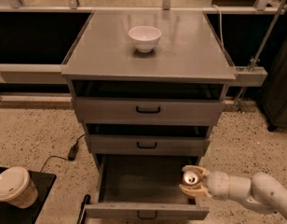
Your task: Place coke can into bottom drawer
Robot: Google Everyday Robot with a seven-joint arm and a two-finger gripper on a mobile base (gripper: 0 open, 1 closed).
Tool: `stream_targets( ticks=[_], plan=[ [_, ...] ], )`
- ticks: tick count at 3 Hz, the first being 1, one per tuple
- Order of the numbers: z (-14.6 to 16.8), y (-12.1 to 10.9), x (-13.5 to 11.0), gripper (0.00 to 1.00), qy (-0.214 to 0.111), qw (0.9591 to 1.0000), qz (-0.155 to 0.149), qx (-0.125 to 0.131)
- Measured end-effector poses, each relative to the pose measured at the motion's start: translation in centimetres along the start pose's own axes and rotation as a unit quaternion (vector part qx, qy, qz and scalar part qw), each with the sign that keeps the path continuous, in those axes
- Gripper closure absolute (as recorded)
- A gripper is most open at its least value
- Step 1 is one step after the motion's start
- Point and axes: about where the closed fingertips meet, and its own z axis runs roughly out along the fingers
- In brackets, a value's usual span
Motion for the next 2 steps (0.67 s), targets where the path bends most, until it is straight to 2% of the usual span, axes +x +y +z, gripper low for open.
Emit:
stream_targets(
  ticks=[1, 2],
  plan=[
    [6.1, -4.1, 2.2, 1.00, 0.005, 0.9999, -0.011, -0.004],
    [13.0, -8.2, 4.0, 1.00, 0.047, 0.9983, -0.034, 0.007]
  ],
)
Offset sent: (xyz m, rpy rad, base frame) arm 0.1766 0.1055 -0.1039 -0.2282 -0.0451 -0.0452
